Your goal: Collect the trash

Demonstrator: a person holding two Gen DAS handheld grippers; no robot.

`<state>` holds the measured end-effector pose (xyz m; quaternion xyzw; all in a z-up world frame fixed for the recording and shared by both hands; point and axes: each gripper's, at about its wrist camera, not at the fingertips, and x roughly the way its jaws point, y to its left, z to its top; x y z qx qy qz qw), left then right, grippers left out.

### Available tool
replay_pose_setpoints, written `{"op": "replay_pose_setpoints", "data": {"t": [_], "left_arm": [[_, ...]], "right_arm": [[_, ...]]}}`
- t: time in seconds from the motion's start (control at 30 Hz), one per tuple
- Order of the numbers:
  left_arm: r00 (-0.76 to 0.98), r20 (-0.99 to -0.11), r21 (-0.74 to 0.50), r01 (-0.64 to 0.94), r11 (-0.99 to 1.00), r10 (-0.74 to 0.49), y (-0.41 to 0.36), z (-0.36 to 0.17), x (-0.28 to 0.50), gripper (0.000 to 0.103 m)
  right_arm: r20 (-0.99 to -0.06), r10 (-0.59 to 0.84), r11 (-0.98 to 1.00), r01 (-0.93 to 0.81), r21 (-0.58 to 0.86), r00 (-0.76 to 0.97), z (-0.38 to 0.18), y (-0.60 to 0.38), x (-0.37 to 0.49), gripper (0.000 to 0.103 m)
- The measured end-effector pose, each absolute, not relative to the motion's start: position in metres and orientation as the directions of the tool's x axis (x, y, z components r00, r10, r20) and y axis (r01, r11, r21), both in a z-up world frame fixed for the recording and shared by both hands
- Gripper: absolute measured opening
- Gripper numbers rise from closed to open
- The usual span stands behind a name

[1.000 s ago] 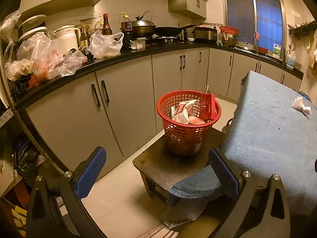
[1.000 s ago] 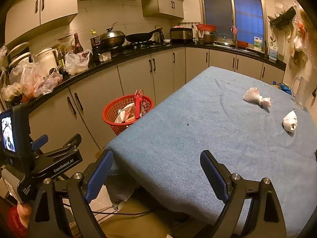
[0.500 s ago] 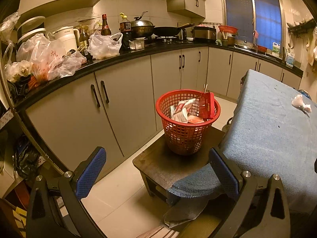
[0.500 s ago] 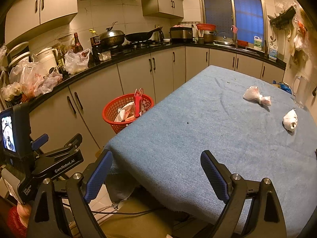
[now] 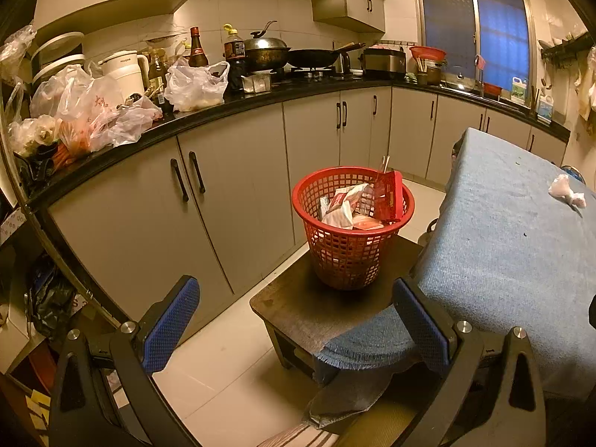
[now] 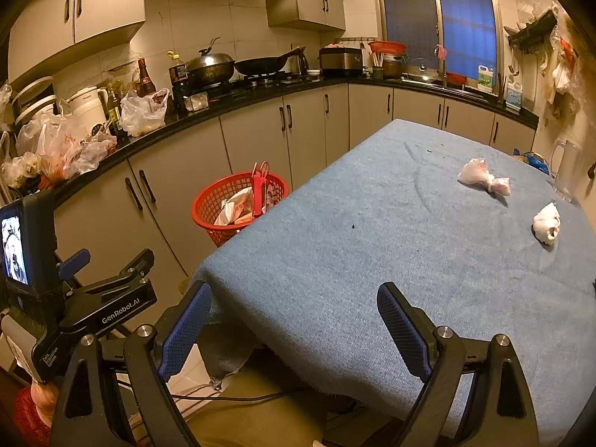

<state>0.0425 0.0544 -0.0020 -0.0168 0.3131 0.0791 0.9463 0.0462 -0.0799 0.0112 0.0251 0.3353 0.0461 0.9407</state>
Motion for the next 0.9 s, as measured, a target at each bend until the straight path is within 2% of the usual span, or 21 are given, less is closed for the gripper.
{"op": "replay_pose_setpoints", "data": {"t": [0.9], "left_arm": [[0.793, -0.594, 0.023, -0.151, 0.988, 0.135, 0.0516, -0.0033, 0.0418, 0.103]], "right_arm": [[-0.635, 0.099, 0.995, -0.064, 0.079, 0.766, 0.0111, -0.0797, 0.0463, 0.093]]}}
